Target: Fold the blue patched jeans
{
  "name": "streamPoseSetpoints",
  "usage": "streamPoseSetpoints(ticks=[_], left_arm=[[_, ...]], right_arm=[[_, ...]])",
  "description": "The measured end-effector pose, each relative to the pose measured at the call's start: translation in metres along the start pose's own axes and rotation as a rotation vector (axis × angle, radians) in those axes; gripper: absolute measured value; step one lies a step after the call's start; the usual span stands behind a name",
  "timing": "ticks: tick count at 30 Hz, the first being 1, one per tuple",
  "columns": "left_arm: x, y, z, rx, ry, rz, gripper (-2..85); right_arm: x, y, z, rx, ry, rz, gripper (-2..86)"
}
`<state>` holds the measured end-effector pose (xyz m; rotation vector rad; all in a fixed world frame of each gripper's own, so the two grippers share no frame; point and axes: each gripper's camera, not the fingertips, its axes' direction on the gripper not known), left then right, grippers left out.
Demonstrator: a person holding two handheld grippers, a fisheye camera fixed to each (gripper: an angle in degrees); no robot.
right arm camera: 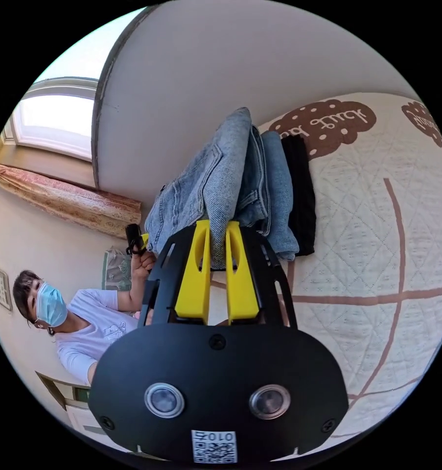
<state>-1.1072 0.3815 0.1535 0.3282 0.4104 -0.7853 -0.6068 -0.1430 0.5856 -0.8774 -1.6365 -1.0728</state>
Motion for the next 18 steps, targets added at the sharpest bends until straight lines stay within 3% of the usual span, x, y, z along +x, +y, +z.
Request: streamPoseSetpoints(ticks=[7, 13, 18], left_arm=[[-0.017, 0.011, 0.010, -0.029, 0.016, -0.060, 11.0], [0.084, 0.002, -0.003, -0.099, -0.392, 0.221, 12.0], [0.182, 0.022, -0.018, -0.141, -0.655, 0.523, 11.5]], right_arm=[[-0.002, 0.004, 0.018, 0.016, 0.034, 0.096, 6.3], [-0.059, 0.069, 0.004, 0.199, 0.282, 0.087, 8.7], [-0.146, 0.232, 0.006, 0.397, 0.482, 0.066, 8.5]])
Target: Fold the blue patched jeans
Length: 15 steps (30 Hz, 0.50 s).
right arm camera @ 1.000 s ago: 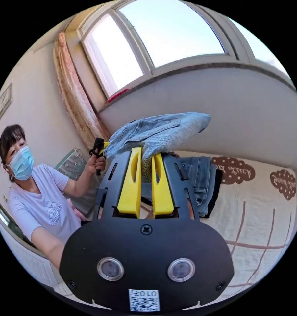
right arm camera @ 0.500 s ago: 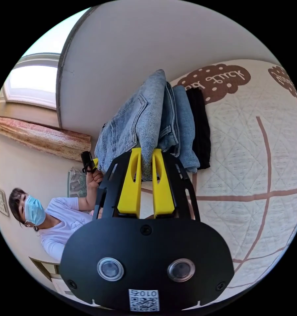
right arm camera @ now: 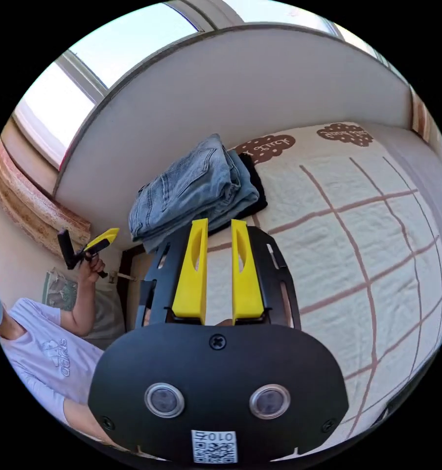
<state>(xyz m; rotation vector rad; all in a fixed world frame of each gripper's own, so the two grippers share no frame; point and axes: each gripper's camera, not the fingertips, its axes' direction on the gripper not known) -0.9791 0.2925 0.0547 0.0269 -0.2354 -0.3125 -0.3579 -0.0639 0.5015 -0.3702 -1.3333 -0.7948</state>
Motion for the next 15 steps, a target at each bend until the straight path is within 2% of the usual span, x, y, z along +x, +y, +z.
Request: streamPoseSetpoints(ticks=[2, 5, 8, 11, 15], left_arm=[[0.041, -0.027, -0.007, -0.038, -0.041, 0.150, 11.0], [0.076, -0.065, 0.006, -0.062, -0.076, 0.218, 10.6], [0.109, -0.096, 0.025, -0.126, -0.080, 0.260, 10.2], [0.134, -0.108, 0.049, -0.206, -0.100, 0.250, 9.7], [0.153, -0.114, 0.023, -0.134, -0.139, 0.176, 8.8]], right_arm=[[-0.025, 0.066, -0.023, 0.045, 0.040, 0.022, 8.4], [-0.065, 0.173, -0.062, 0.092, 0.093, 0.107, 7.8], [-0.104, 0.264, -0.110, 0.126, 0.253, 0.190, 7.4], [-0.137, 0.331, -0.163, 0.153, 0.406, 0.227, 8.7], [-0.168, 0.403, -0.238, 0.265, 0.578, 0.279, 9.0]])
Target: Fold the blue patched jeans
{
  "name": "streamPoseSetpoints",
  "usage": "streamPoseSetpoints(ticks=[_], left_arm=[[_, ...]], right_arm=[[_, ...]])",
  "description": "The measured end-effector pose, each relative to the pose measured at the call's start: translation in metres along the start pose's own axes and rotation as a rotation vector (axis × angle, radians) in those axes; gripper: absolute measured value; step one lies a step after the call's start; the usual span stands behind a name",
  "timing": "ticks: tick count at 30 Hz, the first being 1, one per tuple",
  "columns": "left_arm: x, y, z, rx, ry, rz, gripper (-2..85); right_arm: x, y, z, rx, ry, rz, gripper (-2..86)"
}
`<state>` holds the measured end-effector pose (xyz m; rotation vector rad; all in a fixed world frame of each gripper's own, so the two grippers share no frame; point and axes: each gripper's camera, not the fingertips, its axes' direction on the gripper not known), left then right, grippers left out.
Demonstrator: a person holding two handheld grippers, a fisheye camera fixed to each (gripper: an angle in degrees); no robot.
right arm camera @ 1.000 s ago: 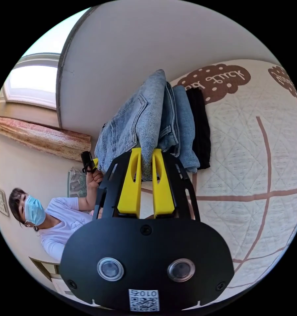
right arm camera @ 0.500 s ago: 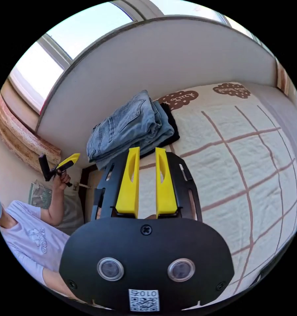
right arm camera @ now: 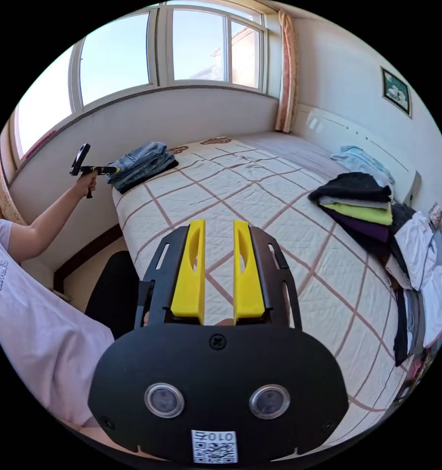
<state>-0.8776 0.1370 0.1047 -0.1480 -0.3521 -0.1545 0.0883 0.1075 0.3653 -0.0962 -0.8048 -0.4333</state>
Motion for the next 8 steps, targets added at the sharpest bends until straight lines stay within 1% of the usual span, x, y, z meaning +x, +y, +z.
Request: streamPoseSetpoints(ticks=[1, 2, 3, 4, 6, 8], left_arm=[[0.004, 0.001, -0.022, 0.043, 0.019, -0.041, 8.5], [0.015, 0.007, -0.054, 0.131, 0.035, -0.075, 8.0], [0.023, 0.010, -0.071, 0.178, 0.050, -0.081, 7.7], [0.047, 0.016, -0.099, 0.237, 0.090, -0.055, 7.1], [0.096, 0.021, -0.130, 0.258, 0.127, 0.041, 6.2], [0.170, 0.033, -0.158, 0.274, 0.178, 0.182, 5.2]], right_arm=[[0.005, 0.005, -0.010, 0.017, 0.009, 0.014, 9.0], [0.015, 0.016, -0.029, 0.041, 0.015, 0.036, 9.0], [0.024, 0.025, -0.044, 0.053, 0.020, 0.052, 9.1], [0.027, 0.029, -0.052, 0.060, 0.027, 0.058, 9.3], [0.034, 0.045, -0.078, 0.091, 0.058, 0.056, 10.1], [0.037, 0.057, -0.094, 0.089, 0.087, 0.056, 10.6]])
